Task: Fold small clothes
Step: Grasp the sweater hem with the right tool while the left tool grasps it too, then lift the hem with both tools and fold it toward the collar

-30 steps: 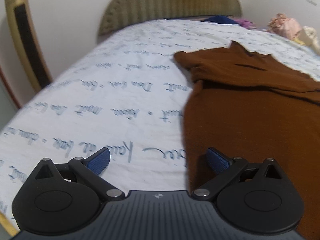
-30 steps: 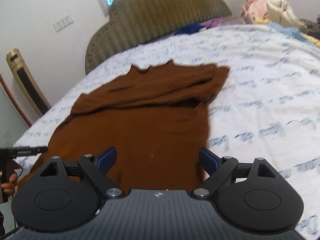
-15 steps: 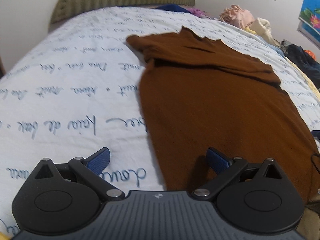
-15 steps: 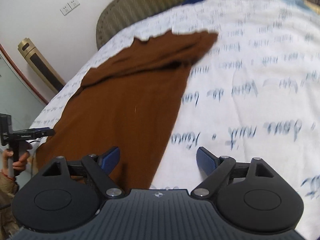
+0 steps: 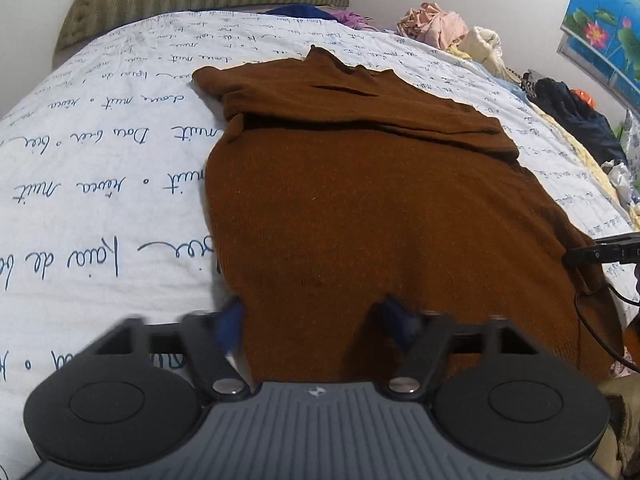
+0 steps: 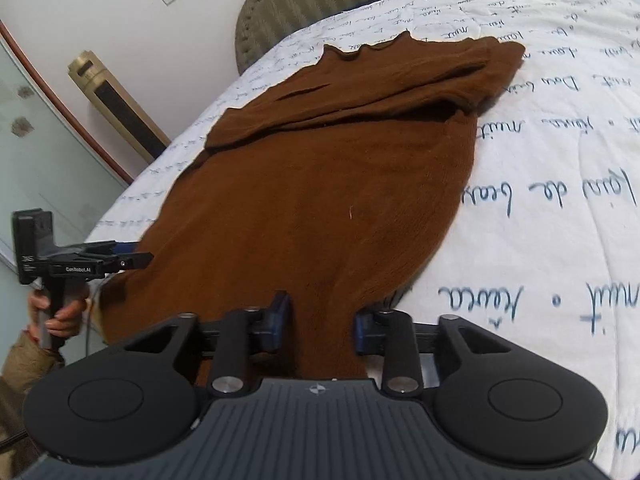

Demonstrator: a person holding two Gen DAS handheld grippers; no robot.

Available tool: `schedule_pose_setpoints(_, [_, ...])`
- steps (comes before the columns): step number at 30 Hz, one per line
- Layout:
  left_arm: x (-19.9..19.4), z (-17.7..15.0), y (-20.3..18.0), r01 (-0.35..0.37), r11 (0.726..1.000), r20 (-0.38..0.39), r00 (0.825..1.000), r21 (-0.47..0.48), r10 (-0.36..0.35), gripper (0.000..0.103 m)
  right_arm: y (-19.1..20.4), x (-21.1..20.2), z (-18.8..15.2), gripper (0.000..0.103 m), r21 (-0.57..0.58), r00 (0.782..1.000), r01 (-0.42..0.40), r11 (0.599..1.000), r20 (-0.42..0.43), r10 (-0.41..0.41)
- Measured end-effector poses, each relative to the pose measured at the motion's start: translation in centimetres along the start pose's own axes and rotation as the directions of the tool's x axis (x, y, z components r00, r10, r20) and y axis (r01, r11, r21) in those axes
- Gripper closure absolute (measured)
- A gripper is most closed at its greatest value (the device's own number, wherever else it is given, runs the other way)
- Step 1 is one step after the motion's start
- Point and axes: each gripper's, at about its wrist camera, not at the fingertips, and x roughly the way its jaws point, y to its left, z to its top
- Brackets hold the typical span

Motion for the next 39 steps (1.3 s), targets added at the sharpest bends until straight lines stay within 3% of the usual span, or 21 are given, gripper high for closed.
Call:
schedule_pose_setpoints(1, [0.0, 0.1, 0.0, 0.006, 1.000, -0.002, 1.000, -0.002, -0.006, 0.054, -0.1, 0.0, 0.0, 0.078, -0.002, 1.000, -0.001, 1.000, 0.003, 0.001])
schedule_pose_setpoints(3, [0.0, 0.2, 0.0, 0.025, 1.000, -0.010, 1.000, -0.008, -0.025, 0.080, 0.0, -0.2, 0.1, 0.084, -0.012, 1.000, 0.009, 1.000, 0.014, -0.008])
schedule_pose_setpoints(6, [-0.1, 0.4, 0.1, 0.026, 0.999, -0.010, 1.000, -0.028, -0.027, 0.092, 0.1, -0.5, 0.3, 0.088, -0.024, 0.999, 0.022, 0.999, 0.029, -0.022])
schedule_pose_setpoints(15, [-0.1, 3.6, 0.1, 0.022, 0.995, 0.079, 0.997, -0.096, -0.014, 0.094, 0.8, -1.4, 4.2, 0.092, -0.092, 0.990, 0.076, 0.993, 0.126, -0.064])
schedule_pose_setpoints(18, [0.6, 4.3, 0.0, 0.013, 0.996, 0.072, 0.997, -0.089, -0.006, 0.094, 0.3, -0.5, 5.3, 0.092, -0.069, 0.989, 0.077, 0.995, 0.129, -0.068])
schedule_pose_setpoints(22, [0.7, 3.9, 0.3, 0.049, 0.995, 0.058, 0.997, -0.090, -0.044, 0.094, -1.8, 0.5, 4.9, 0.078, 0.028, 0.995, 0.064, 0.998, 0.079, -0.066])
schedule_pose_setpoints(25, [0.3, 3.1, 1.1, 0.061, 0.992, 0.052, 0.997, -0.106, -0.056, 0.089, -3.1, 0.0, 3.5, 0.071, 0.082, 0.997, 0.048, 0.995, 0.057, -0.053])
schedule_pose_setpoints(26, [0.2, 2.7, 1.4, 0.071, 0.990, 0.046, 0.997, -0.118, -0.066, 0.082, -3.5, -0.3, 2.9, 0.071, 0.104, 0.998, 0.038, 0.994, 0.049, -0.043])
schedule_pose_setpoints(30, [-0.9, 1.1, 2.7, 0.085, 0.983, 0.062, 0.995, -0.163, -0.076, 0.034, -5.2, -2.2, 0.0, 0.071, 0.187, 0.999, -0.026, 0.982, 0.026, 0.022])
schedule_pose_setpoints(39, [-3.7, -3.1, 2.3, 0.171, 0.978, 0.049, 0.985, -0.120, -0.166, 0.034, -5.7, -5.9, -4.3, 0.070, 0.245, 0.992, -0.104, 0.964, -0.045, 0.119])
